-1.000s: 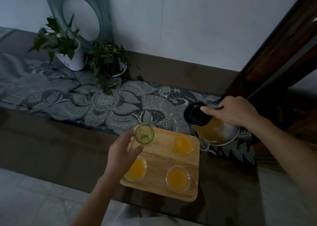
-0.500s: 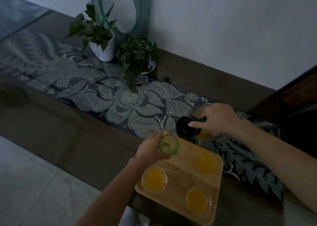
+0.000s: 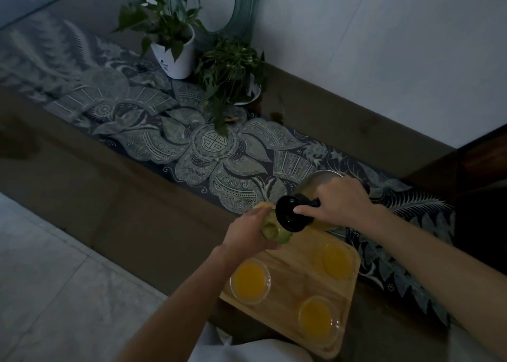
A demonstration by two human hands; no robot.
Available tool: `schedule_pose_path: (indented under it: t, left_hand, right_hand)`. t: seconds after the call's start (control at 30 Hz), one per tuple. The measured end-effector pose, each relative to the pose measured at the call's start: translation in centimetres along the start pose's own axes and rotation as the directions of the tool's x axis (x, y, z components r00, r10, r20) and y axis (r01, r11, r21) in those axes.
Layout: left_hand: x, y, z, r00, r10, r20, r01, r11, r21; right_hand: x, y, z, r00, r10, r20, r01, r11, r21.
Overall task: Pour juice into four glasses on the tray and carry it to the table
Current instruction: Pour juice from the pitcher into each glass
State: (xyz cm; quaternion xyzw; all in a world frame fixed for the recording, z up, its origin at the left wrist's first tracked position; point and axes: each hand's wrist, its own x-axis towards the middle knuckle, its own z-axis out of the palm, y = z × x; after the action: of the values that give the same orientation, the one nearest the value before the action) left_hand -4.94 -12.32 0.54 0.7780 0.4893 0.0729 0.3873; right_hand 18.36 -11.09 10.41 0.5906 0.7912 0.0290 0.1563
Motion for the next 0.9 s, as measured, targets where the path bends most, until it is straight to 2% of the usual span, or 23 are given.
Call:
schedule_pose_path:
  t: [0.13,0.47,0.9]
  left_hand:
    - [-0.1,0.1,0.1,1.000,-0.013,-0.009,0.013,1.000,0.014]
    - [-0.5,0.0,0.3,0.999,-0.010,-0.050,0.010,1.000,-0.004]
    - [-0.4,-0.3,0.5,0.999,0.000,-0.052,-0.002,1.000,-0.025]
  right_hand:
    - [-0.7,-1.3,-0.7,1.000,0.008,-0.010,-0.009,0.999,-0.046]
    - [-1.5,-3.9,-2.4,0.997,0.029,0.070,-0.013,0.976,-0.218]
    - [-0.4,-6.7,-3.6,0.986,0.108,0.124,-0.080,0.975,-0.209]
